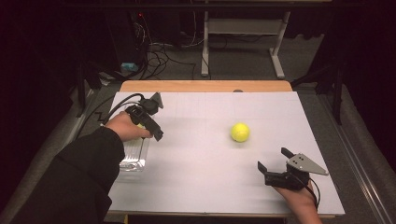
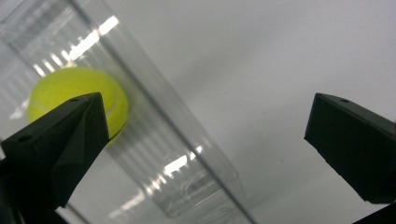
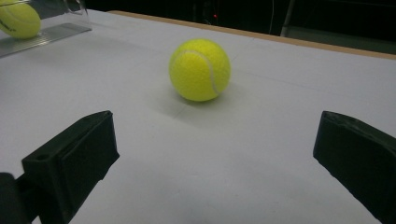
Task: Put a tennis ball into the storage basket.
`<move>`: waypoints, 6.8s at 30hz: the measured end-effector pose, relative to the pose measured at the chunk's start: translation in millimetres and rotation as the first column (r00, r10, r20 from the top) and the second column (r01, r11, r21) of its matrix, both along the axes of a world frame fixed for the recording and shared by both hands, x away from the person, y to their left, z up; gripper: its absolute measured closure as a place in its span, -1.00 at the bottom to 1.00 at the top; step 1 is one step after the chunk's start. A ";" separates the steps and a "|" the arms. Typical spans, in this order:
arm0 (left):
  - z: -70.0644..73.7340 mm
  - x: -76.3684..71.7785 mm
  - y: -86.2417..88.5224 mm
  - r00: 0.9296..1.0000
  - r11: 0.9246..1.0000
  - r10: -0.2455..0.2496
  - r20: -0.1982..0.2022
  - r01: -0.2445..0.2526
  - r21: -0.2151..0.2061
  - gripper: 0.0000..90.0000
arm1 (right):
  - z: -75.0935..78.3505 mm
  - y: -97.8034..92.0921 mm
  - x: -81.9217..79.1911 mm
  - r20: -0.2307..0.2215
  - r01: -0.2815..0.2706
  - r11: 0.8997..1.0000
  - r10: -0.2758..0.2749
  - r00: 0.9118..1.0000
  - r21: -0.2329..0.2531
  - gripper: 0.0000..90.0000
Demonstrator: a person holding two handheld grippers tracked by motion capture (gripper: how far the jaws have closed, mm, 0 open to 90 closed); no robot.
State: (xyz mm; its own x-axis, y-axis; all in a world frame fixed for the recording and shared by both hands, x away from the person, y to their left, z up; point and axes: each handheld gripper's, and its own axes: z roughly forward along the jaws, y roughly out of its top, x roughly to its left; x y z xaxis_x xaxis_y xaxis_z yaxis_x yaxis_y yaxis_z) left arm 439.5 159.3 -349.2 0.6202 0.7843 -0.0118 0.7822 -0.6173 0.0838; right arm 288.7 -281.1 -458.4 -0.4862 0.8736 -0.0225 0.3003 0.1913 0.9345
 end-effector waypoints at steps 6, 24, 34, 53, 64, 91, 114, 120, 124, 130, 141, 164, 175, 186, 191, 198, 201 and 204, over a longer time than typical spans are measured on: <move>-10.0 -12.0 -14.9 0.999 0.999 -0.042 0.009 0.042 -0.027 -0.98 | -1.9 0.8 1.2 -0.001 0.000 1.000 -0.001 1.000 -0.013 -1.00; -35.7 -73.6 -94.9 0.971 0.965 -0.238 0.024 0.239 -0.108 -0.98 | -2.2 -0.6 -4.1 0.002 -0.003 1.000 0.003 1.000 -0.021 -1.00; -50.7 -85.7 -126.6 0.952 0.945 -0.305 0.014 0.304 -0.124 -0.98 | -2.7 -5.1 -7.4 0.003 0.009 1.000 -0.009 1.000 -0.022 -1.00; -42.0 -73.7 -105.9 0.961 0.949 -0.276 0.009 0.274 -0.157 -0.98 | 1.1 20.2 36.7 -0.059 0.006 0.999 -0.009 0.998 -0.044 -1.00; -44.7 -74.5 -104.7 0.961 0.949 -0.275 -0.001 0.271 -0.158 -0.98 | -3.3 48.5 81.5 -0.120 -0.006 0.999 0.000 0.993 -0.052 -1.00; -47.7 -78.5 -107.9 0.955 0.945 -0.297 -0.015 0.292 -0.150 -0.98 | -9.9 84.1 131.7 -0.259 0.000 0.989 -0.039 0.965 -0.147 -0.41; -35.8 -80.0 -107.4 0.959 0.947 -0.284 0.000 0.281 -0.153 -0.98 | 0.6 50.0 49.0 -0.158 -0.052 0.997 0.043 0.987 -0.056 -0.40; -32.9 -81.3 -110.0 0.958 0.947 -0.288 0.004 0.285 -0.146 -0.98 | 0.4 40.3 26.2 -0.147 -0.059 0.997 0.053 0.988 -0.039 -0.40; -30.5 -81.9 -111.0 0.957 0.947 -0.292 0.002 0.289 -0.139 -0.98 | 1.8 38.8 22.7 -0.125 -0.053 0.998 0.047 0.991 -0.040 -0.40; -25.4 -82.3 -108.9 0.958 0.947 -0.288 0.007 0.285 -0.148 -0.98 | -2.1 48.0 20.9 -0.119 -0.082 0.995 0.075 0.990 -0.060 -0.40; -20.8 -83.6 -111.2 0.957 0.946 -0.290 0.014 0.289 -0.145 -0.98 | -4.6 81.6 13.4 -0.110 -0.182 0.980 0.173 0.979 -0.081 -0.40; -2.6 -85.5 -120.2 0.953 0.943 -0.300 0.029 0.301 -0.142 -0.98 | -7.8 135.2 -1.5 -0.096 -0.337 0.939 0.330 0.939 -0.063 -0.40; -3.2 -86.5 -134.2 0.948 0.934 -0.318 0.011 0.316 -0.168 -0.98 | -5.7 153.1 -10.1 -0.066 -0.396 0.918 0.393 0.917 -0.031 -0.40; -12.9 -85.4 -145.8 0.941 0.926 -0.338 -0.028 0.327 -0.188 -0.98 | -1.0 153.2 -12.6 -0.036 -0.401 0.916 0.400 0.916 -0.021 -0.40; -19.6 -84.9 -151.3 0.936 0.922 -0.347 -0.050 0.332 -0.198 -0.94 | 0.3 152.1 -12.7 -0.032 -0.394 0.919 0.393 0.919 -0.007 -0.40; -22.4 -84.9 -153.9 0.932 0.914 -0.357 -0.065 0.334 -0.229 -0.74 | 1.1 150.8 -12.6 -0.028 -0.386 0.923 0.385 0.922 -0.004 -0.40; -20.7 -85.9 -153.9 0.927 0.904 -0.368 -0.074 0.339 -0.260 -0.47 | 0.2 150.1 -11.3 -0.031 -0.378 0.926 0.378 0.925 -0.003 -0.40; -20.1 -86.1 -154.1 0.925 0.904 -0.374 -0.070 0.347 -0.250 -0.42 | 0.1 149.6 -10.8 -0.029 -0.380 0.925 0.380 0.925 -0.003 -0.40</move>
State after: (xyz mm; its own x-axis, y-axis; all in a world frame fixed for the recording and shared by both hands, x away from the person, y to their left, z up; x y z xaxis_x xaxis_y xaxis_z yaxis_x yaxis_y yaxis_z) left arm 353.3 5.1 -369.3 0.8437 0.4745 -0.2512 0.5224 -0.8333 0.1806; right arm 277.9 -131.5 -458.4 -0.7822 0.6229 -0.0112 0.2290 0.3043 0.9246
